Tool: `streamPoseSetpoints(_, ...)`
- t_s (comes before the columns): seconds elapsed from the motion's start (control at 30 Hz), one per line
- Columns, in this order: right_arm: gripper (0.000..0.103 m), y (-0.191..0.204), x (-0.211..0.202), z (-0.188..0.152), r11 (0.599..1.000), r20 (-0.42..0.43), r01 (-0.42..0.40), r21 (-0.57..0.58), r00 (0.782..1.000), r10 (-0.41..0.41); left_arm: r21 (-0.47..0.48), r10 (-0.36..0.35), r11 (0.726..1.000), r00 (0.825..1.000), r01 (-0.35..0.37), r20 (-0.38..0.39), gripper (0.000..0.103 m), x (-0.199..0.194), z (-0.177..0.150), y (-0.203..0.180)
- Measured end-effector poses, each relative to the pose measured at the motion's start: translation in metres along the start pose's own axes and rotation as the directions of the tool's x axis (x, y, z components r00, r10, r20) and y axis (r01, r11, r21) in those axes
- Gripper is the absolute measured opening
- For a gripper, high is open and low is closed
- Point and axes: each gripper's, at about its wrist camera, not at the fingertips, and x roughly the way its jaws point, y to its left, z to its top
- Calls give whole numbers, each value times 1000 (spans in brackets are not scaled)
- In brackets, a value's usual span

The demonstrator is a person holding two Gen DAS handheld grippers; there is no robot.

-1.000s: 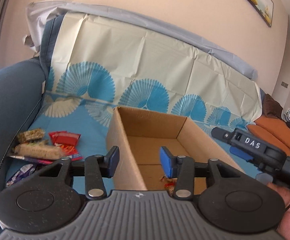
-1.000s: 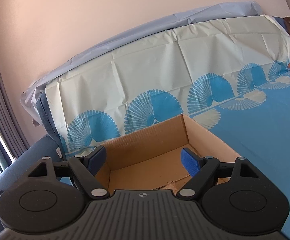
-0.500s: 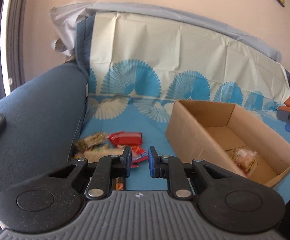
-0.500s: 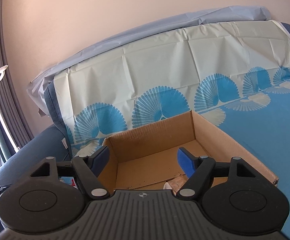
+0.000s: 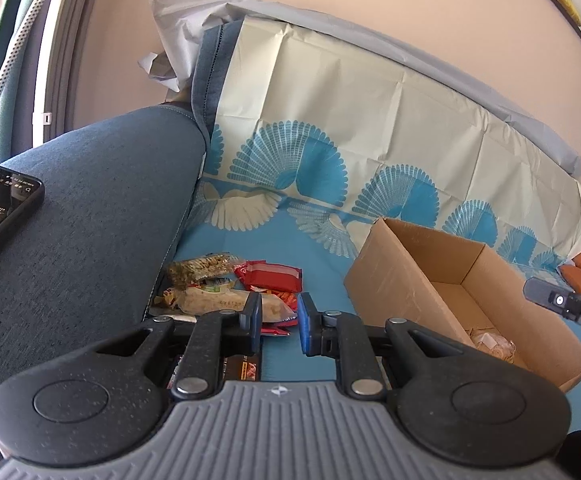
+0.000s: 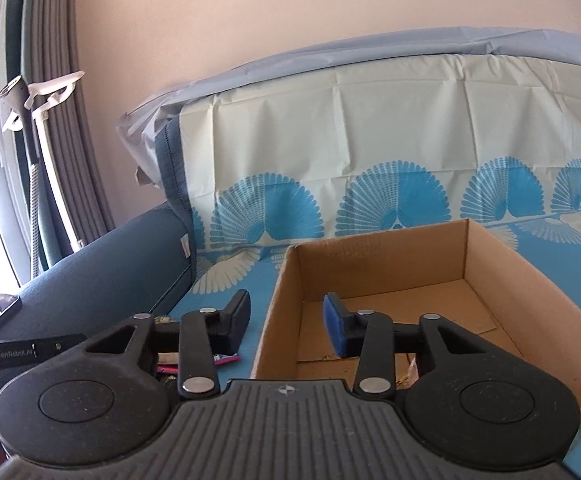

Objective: Organize snacks
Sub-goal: 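Move both open grippers back toward the snack pile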

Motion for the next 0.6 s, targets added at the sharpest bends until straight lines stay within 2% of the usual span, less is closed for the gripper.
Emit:
streamPoseSetpoints(0.13, 29, 27, 4, -5, 991, 17, -27, -128, 999, 29, -86, 14, 996, 1000, -13, 19, 20, -1, 2, 13)
streamPoseSetpoints(0.27, 29, 64, 15, -13, 970, -17, -136, -201, 991, 135, -183, 68, 981, 997, -59, 47, 20, -2, 3, 29)
streamPoseSetpoints(0.4, 29, 93, 40, -28, 953, -95, -234, -195, 971, 219, -220, 99, 972, 994, -85, 53, 20, -1, 5, 37)
streamPoseSetpoints(0.6, 31, 102, 92, -56, 960, -252, -239, -149, 947, 197, -216, 109, 972, 993, -96, 49, 20, 3, 5, 38)
